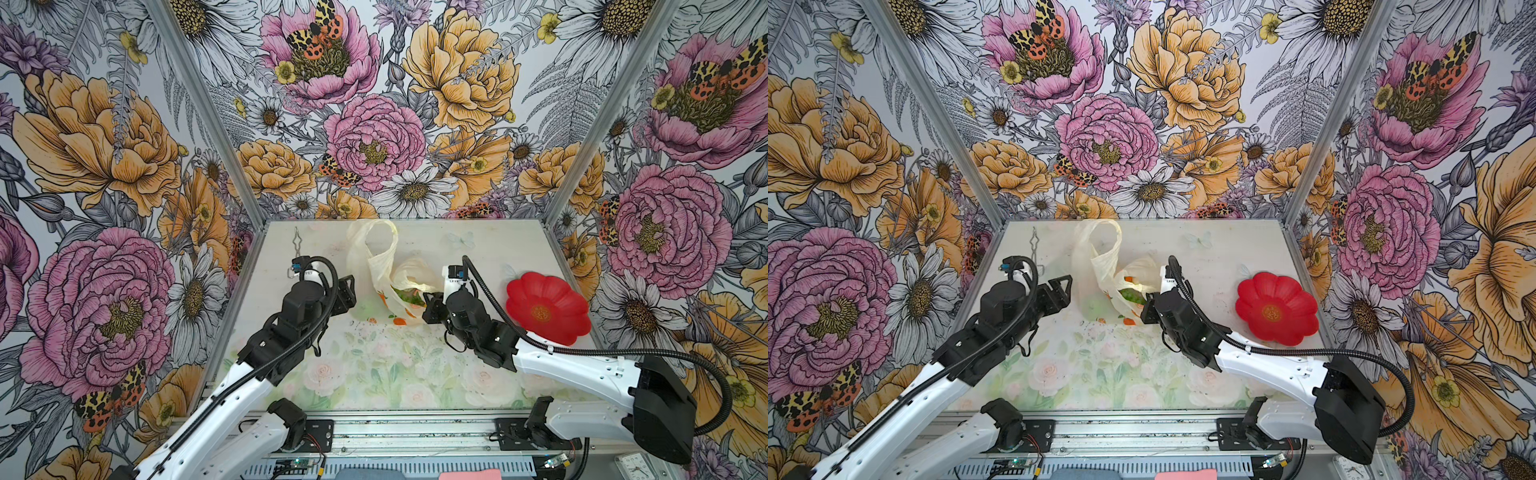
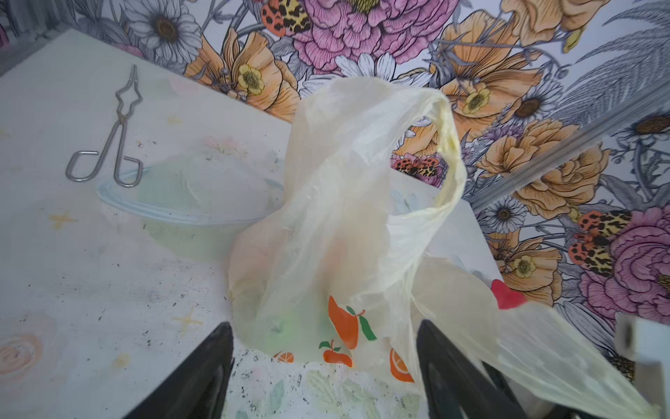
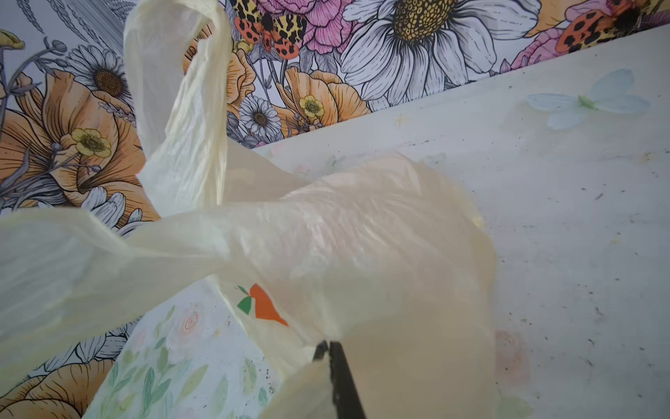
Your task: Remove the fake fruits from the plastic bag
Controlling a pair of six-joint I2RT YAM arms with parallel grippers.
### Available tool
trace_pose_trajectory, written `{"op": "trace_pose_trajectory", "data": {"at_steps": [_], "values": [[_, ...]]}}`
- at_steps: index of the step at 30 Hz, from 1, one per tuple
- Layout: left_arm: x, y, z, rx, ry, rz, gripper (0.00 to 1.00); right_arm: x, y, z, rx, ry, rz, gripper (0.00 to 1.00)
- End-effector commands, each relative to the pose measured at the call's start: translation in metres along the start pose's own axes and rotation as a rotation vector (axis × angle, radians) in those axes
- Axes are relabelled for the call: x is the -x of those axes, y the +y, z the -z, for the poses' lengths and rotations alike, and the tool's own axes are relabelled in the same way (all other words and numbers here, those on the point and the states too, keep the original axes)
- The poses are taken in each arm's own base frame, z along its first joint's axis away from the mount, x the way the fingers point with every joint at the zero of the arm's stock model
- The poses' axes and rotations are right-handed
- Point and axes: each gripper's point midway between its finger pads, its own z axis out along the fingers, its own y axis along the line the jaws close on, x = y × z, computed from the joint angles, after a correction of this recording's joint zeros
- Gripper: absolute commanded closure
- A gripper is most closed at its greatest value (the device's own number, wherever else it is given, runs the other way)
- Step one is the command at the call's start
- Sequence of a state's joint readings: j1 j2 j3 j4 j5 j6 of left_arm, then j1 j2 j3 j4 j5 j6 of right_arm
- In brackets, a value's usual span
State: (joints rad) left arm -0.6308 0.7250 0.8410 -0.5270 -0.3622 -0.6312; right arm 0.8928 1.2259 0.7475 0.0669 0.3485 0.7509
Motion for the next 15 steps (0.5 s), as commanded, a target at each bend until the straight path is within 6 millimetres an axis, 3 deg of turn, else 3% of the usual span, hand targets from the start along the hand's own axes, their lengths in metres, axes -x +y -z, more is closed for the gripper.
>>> {"op": "trace_pose_trajectory", "data": {"at_steps": [1, 8, 12, 15], "values": [[-0.005, 0.011, 0.023, 0.087, 0.003, 0.003, 0.2, 0.032, 0.019, 0.015, 0.053, -0.107, -0.048, 1.0], [-0.027, -0.102, -0.012, -0.063, 0.147, -0.129, 0.23, 0.039, 0.01, 0.034, 0.042, -0.162, -0.108, 1.0], [-0.017, -0.159, -0.037, -0.126, 0.165, -0.17, 0.21, 0.036, 0.0, 0.042, 0.023, -0.18, -0.124, 1.0], [-0.004, -0.182, -0.069, -0.103, 0.147, -0.176, 0.18, 0.031, 0.0, 0.042, 0.026, -0.171, -0.12, 1.0]]}}
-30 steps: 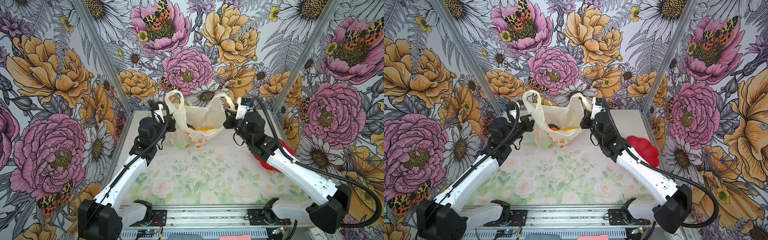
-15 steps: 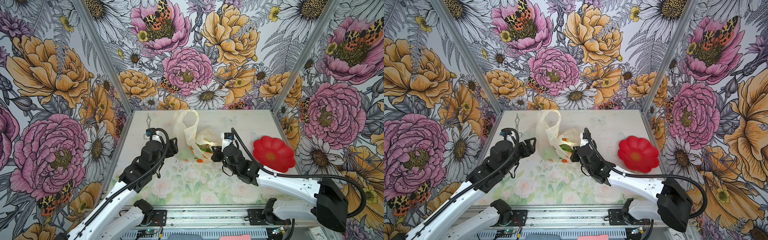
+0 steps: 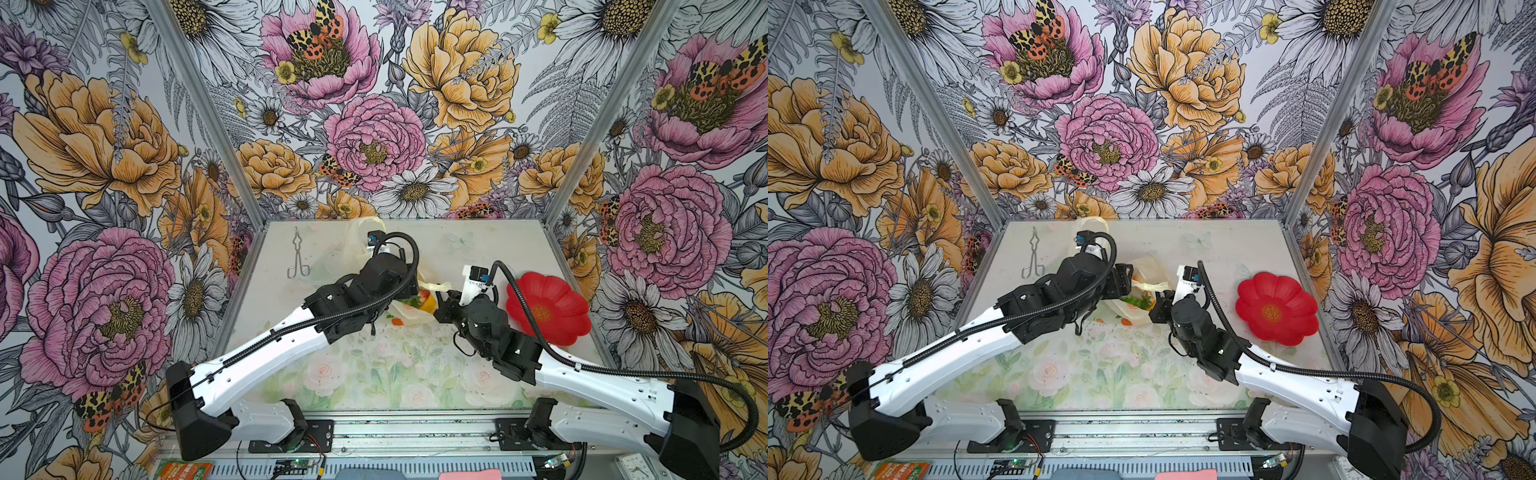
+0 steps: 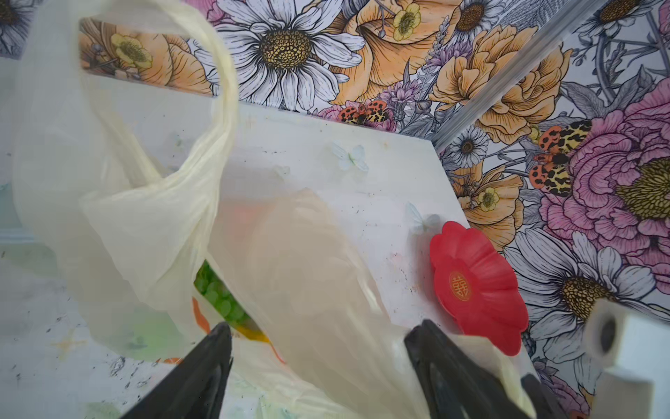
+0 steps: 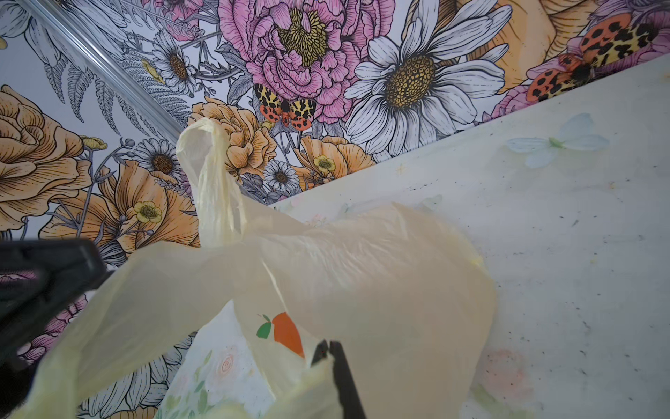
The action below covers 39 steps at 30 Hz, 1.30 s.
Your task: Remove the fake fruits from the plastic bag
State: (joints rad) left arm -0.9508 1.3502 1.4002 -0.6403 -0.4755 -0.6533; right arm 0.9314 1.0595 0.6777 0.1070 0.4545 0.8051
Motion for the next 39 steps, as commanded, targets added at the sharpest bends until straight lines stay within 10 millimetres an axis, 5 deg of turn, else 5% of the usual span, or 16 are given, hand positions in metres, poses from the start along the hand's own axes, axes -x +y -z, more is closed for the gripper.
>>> {"op": "trace_pose_trajectory", "data": {"at_steps": [1, 5, 10, 12, 16, 24, 32, 39], "values": [[0.039, -0.021, -0.02, -0.028, -0.038, 0.006, 0.18, 0.001, -0.001, 0.004, -0.006, -0.022, -0.023, 1.0], [0.049, -0.011, -0.077, 0.063, -0.005, 0.021, 0.17, -0.003, 0.0, 0.006, -0.001, -0.019, -0.014, 1.0], [0.029, 0.021, -0.144, 0.149, 0.118, 0.054, 0.17, -0.004, -0.01, 0.008, -0.034, -0.026, 0.003, 1.0], [0.023, 0.036, -0.152, 0.195, 0.148, 0.044, 0.17, -0.004, -0.014, 0.009, -0.051, -0.029, 0.006, 1.0], [0.017, 0.068, -0.141, 0.279, 0.15, 0.034, 0.17, 0.0, -0.025, 0.01, -0.1, -0.044, 0.015, 1.0], [0.007, 0.087, -0.059, 0.302, 0.035, 0.04, 0.18, 0.007, -0.028, 0.003, -0.127, -0.045, 0.036, 1.0], [-0.041, 0.136, -0.045, 0.336, 0.098, 0.121, 0.19, 0.006, -0.024, -0.005, -0.125, -0.028, 0.038, 1.0], [-0.054, 0.121, -0.04, 0.262, 0.108, 0.116, 0.19, 0.006, -0.023, -0.007, -0.115, -0.019, 0.015, 1.0]]}}
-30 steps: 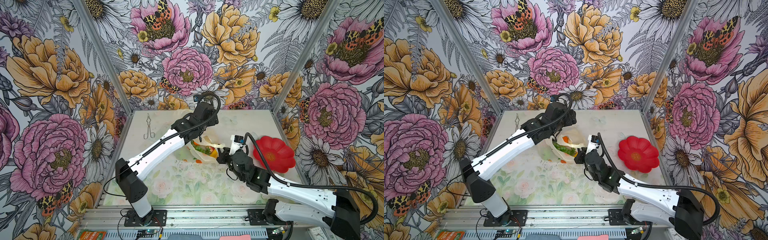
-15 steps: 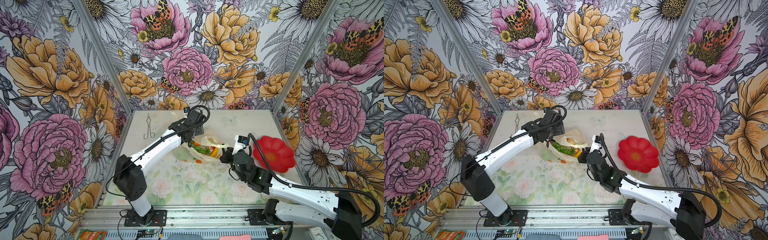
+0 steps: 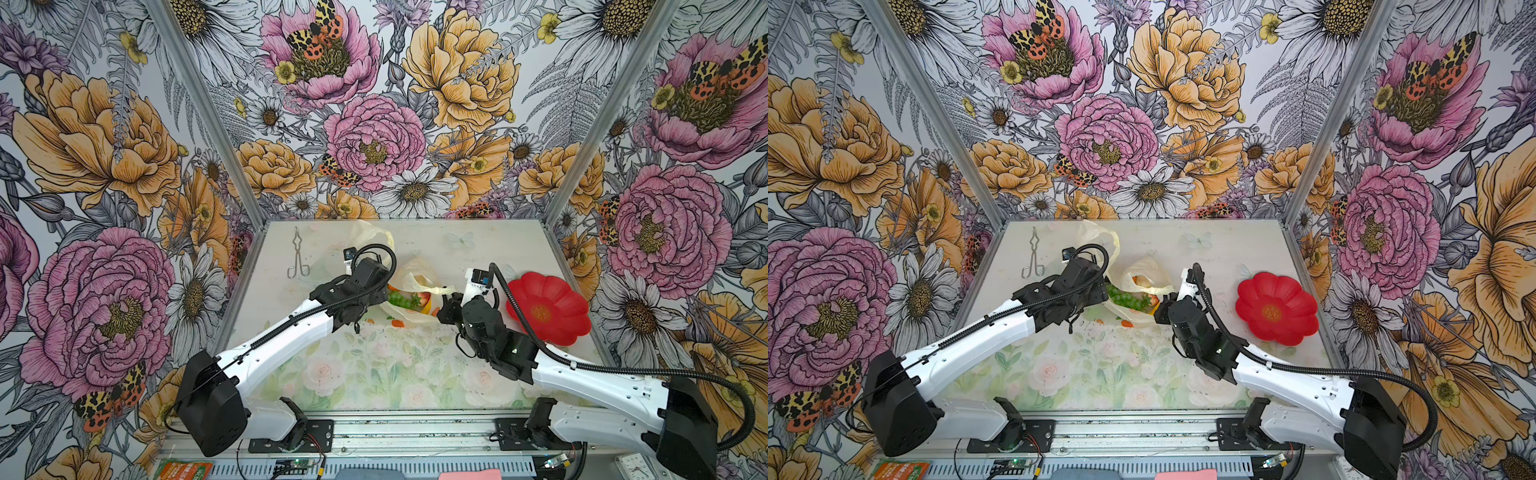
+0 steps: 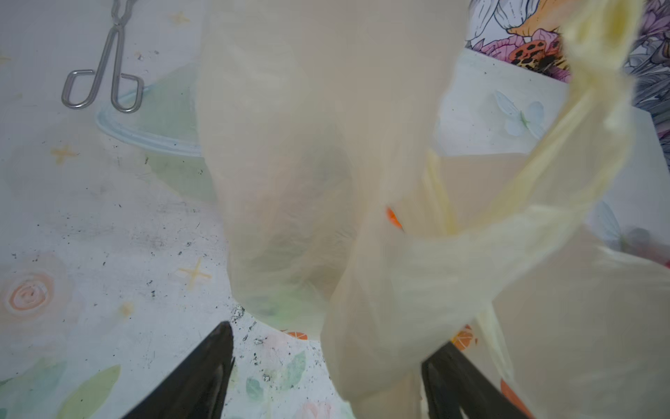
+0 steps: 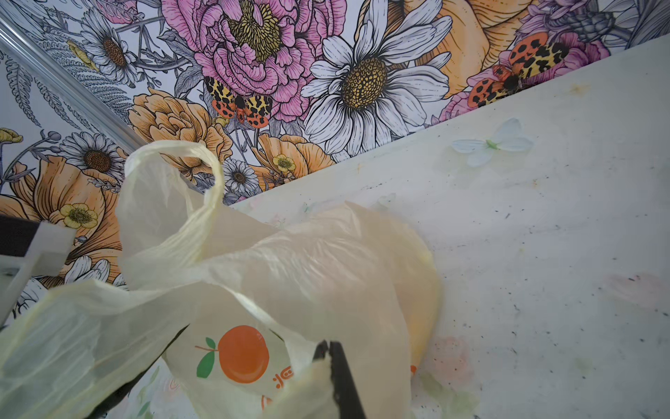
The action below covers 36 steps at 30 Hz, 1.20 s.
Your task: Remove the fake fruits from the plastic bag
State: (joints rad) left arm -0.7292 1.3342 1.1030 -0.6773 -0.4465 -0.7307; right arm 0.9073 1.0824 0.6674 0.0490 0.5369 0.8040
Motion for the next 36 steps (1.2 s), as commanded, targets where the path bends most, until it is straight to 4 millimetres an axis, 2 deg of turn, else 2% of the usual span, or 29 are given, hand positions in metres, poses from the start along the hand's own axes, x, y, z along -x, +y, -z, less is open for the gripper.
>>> {"op": "trace_pose_trajectory", "data": {"at_steps": [1, 4, 7, 10, 11, 13, 14, 16, 18, 22, 25, 28, 30, 33, 36], "values": [[0.009, -0.014, 0.007, -0.08, -0.022, 0.059, 0.19, 0.011, 0.009, 0.0, 0.022, -0.01, -0.028, 1.0], [-0.001, -0.007, -0.003, -0.048, -0.002, 0.059, 0.24, 0.013, 0.008, 0.002, 0.026, -0.013, -0.042, 1.0], [-0.004, 0.006, -0.009, -0.068, -0.02, 0.095, 0.48, 0.013, -0.002, 0.002, 0.02, -0.004, -0.097, 1.0], [0.001, 0.016, -0.015, -0.215, -0.053, 0.181, 0.72, 0.008, -0.012, -0.003, 0.034, 0.04, -0.206, 1.0], [0.007, 0.021, -0.014, -0.269, -0.07, 0.212, 0.82, 0.012, -0.023, -0.007, 0.023, 0.04, -0.25, 1.0], [0.014, 0.043, -0.012, -0.295, -0.12, 0.272, 0.95, 0.01, -0.029, -0.009, 0.03, 0.056, -0.302, 1.0], [0.016, 0.056, -0.011, -0.303, -0.151, 0.312, 0.97, 0.008, -0.034, -0.01, 0.02, 0.061, -0.318, 1.0], [0.011, 0.08, -0.015, -0.297, -0.165, 0.385, 0.98, 0.0, -0.047, -0.016, -0.012, 0.08, -0.348, 1.0], [-0.007, 0.103, -0.032, -0.259, -0.103, 0.447, 0.99, -0.014, -0.06, -0.024, -0.049, 0.121, -0.388, 1.0], [-0.044, 0.123, -0.065, -0.198, 0.066, 0.487, 0.99, -0.042, -0.067, -0.041, -0.096, 0.212, -0.397, 1.0], [-0.054, 0.13, -0.077, -0.194, 0.12, 0.505, 0.99, -0.058, -0.069, -0.049, -0.114, 0.262, -0.389, 1.0], [-0.049, 0.121, -0.076, -0.224, 0.116, 0.467, 0.96, -0.059, -0.069, -0.05, -0.114, 0.266, -0.349, 1.0], [-0.048, 0.121, -0.074, -0.18, 0.128, 0.423, 0.88, -0.054, -0.071, -0.047, -0.117, 0.247, -0.333, 1.0], [-0.049, 0.126, -0.063, -0.117, 0.119, 0.391, 0.6, -0.048, -0.064, -0.046, -0.088, 0.242, -0.311, 1.0], [-0.053, 0.137, -0.042, -0.035, 0.069, 0.385, 0.42, -0.043, -0.053, -0.046, -0.058, 0.243, -0.296, 1.0]]}}
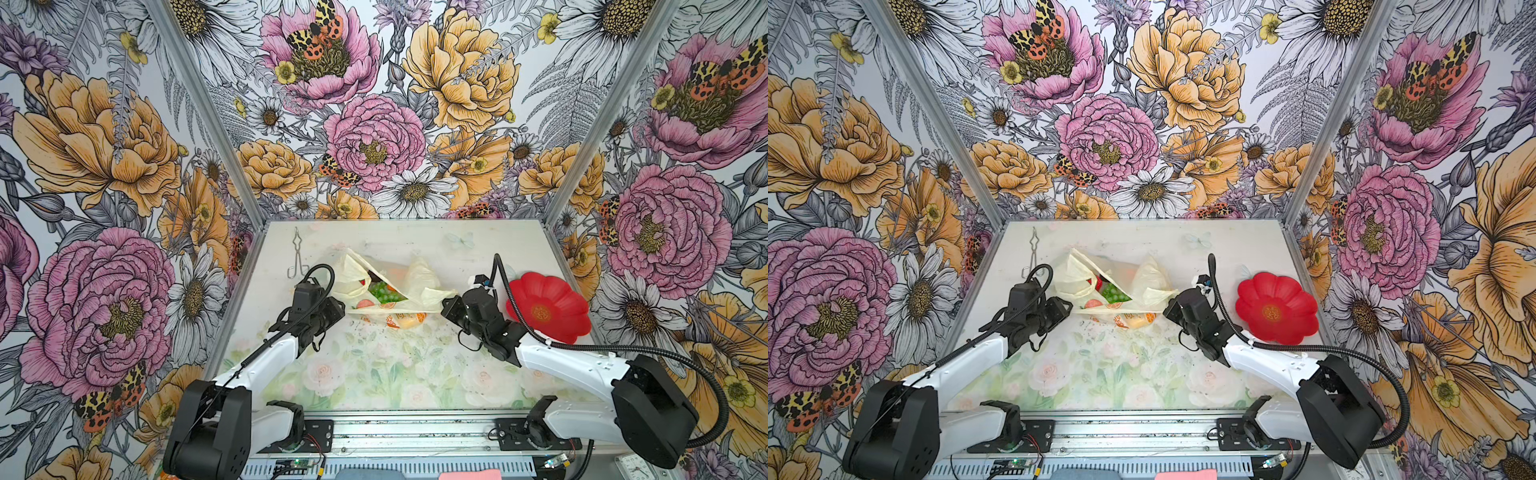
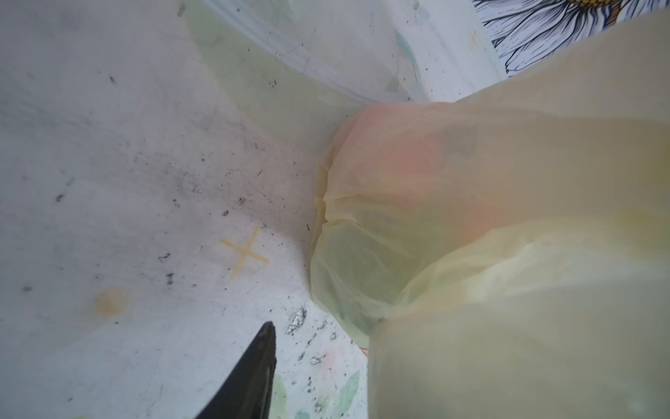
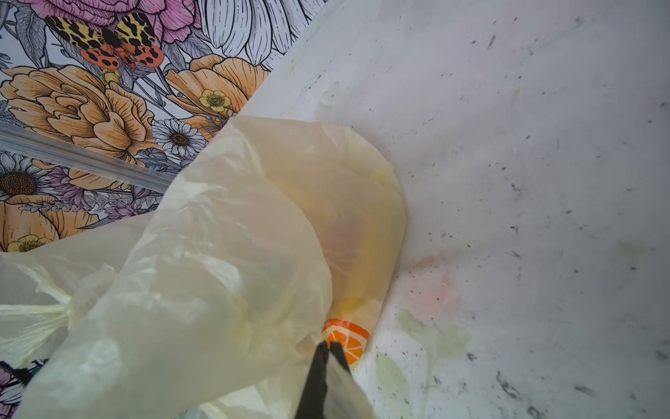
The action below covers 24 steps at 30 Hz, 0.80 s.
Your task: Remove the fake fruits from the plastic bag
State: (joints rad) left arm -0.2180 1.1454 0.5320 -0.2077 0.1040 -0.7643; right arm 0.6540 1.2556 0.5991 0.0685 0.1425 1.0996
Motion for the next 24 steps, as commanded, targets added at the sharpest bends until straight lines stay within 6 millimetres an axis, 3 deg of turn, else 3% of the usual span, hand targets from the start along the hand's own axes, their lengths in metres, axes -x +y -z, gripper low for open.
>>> {"op": "trace_pose_trajectory", "data": {"at_steps": [1, 4, 8, 11, 13, 16, 18, 24], "values": [[0.005, 0.014, 0.031, 0.119, -0.101, -0.023, 0.36, 0.014, 0.019, 0.007, 0.035, -0.042, 0.042, 1.0], [0.001, 0.009, 0.059, 0.124, -0.16, -0.033, 0.28, 0.014, 0.027, 0.009, 0.051, -0.045, 0.056, 1.0], [-0.001, -0.011, 0.099, 0.121, -0.244, -0.072, 0.26, 0.013, 0.038, 0.012, 0.074, -0.048, 0.079, 1.0], [-0.01, -0.048, 0.118, 0.021, -0.253, -0.106, 0.33, 0.013, 0.044, 0.014, 0.084, -0.051, 0.089, 1.0], [-0.021, -0.079, 0.12, -0.021, -0.228, -0.162, 0.34, 0.011, 0.047, 0.014, 0.087, -0.052, 0.094, 1.0], [-0.042, -0.124, 0.108, -0.054, -0.158, -0.241, 0.34, 0.01, 0.049, 0.015, 0.089, -0.055, 0.098, 1.0], [-0.052, -0.142, 0.088, -0.068, -0.123, -0.253, 0.33, 0.01, 0.05, 0.017, 0.094, -0.059, 0.1, 1.0], [-0.048, -0.15, 0.026, -0.006, -0.079, -0.239, 0.36, 0.009, 0.056, 0.024, 0.115, -0.062, 0.103, 1.0]]}}
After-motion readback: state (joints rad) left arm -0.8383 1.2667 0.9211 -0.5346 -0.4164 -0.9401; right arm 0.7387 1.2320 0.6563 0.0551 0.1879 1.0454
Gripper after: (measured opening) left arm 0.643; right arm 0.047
